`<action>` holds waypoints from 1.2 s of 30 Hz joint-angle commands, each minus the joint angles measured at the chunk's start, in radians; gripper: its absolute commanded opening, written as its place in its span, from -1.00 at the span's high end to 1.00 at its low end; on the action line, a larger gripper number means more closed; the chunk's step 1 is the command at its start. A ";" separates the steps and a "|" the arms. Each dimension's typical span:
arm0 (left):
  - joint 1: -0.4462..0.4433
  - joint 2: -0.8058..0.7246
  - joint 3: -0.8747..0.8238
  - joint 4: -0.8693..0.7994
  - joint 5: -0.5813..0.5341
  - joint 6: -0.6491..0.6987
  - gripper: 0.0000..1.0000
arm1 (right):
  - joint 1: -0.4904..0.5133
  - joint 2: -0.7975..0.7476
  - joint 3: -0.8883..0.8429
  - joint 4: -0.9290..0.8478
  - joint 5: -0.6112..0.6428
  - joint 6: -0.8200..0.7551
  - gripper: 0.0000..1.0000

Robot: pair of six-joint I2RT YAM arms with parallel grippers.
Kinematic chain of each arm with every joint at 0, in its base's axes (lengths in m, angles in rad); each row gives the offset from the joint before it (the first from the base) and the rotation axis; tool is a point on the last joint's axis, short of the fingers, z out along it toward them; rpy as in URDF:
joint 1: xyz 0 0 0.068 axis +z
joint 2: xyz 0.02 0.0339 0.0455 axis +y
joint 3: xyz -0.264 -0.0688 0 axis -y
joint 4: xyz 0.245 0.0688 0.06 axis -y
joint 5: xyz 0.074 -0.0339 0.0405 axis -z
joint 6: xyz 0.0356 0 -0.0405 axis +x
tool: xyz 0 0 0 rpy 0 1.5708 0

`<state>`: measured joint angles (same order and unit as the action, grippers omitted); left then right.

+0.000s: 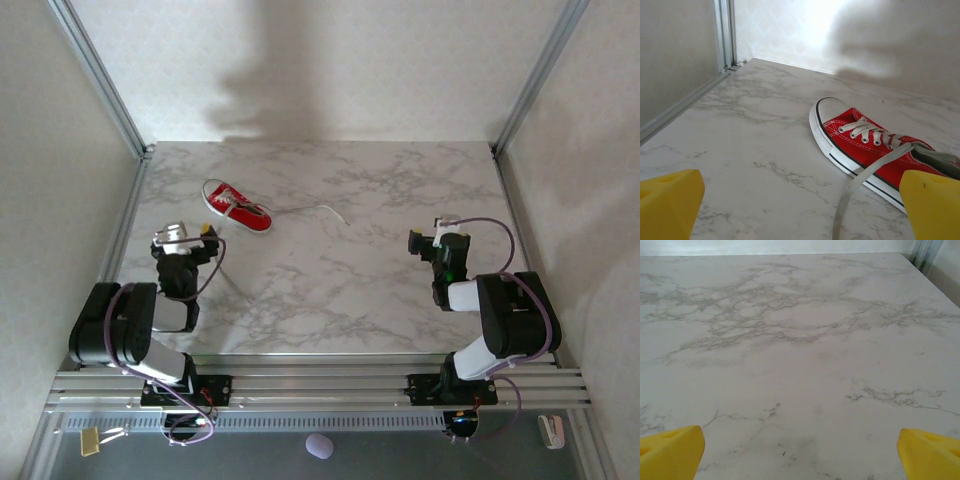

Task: Tie the shoes

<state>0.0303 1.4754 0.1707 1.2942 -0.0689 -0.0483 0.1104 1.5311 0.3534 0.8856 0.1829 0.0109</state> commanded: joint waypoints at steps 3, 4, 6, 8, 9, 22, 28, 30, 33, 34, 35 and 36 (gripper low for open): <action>-0.078 -0.215 0.124 -0.363 -0.165 0.054 -0.99 | 0.021 -0.140 0.050 -0.169 0.068 -0.011 -0.98; -0.102 -0.236 0.165 -0.443 -0.218 0.057 -0.99 | 0.023 -0.158 0.071 -0.230 0.064 -0.012 -0.98; -0.145 -0.272 0.219 -0.541 -0.290 0.043 -0.99 | 0.023 -0.204 0.139 -0.347 0.038 -0.005 -0.99; -0.156 -0.296 0.261 -0.617 -0.304 -0.035 -0.99 | 0.022 -0.258 0.175 -0.456 0.031 0.073 -0.98; -0.156 -0.300 0.288 -0.664 -0.315 -0.087 -0.99 | 0.023 -0.278 0.190 -0.496 0.021 0.114 -0.99; -0.274 -0.143 0.602 -1.191 -0.023 -0.560 -0.99 | -0.006 -0.431 0.392 -1.122 -0.121 0.525 -0.73; -0.281 -0.060 0.613 -1.179 0.065 -0.665 -0.99 | 0.113 -0.425 0.420 -1.303 -0.123 0.557 -0.48; -0.280 -0.012 0.658 -1.200 0.087 -0.672 -0.99 | 0.160 -0.416 0.414 -1.325 -0.098 0.547 -0.46; -0.278 0.052 0.716 -1.224 0.092 -0.678 -0.92 | 0.206 -0.400 0.407 -1.338 -0.068 0.519 -0.45; -0.276 0.072 0.733 -1.232 0.086 -0.687 -0.87 | 0.213 -0.396 0.405 -1.339 -0.061 0.517 -0.45; -0.274 0.094 0.752 -1.251 0.084 -0.701 -0.81 | 0.216 -0.398 0.404 -1.340 -0.063 0.521 -0.44; -0.274 0.113 0.764 -1.262 0.080 -0.711 -0.74 | 0.219 -0.405 0.402 -1.337 -0.065 0.528 -0.44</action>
<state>-0.2470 1.5517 0.8787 0.0898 -0.0036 -0.7139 0.3187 1.1297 0.7406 -0.4076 0.0856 0.5385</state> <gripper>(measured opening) 0.893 0.721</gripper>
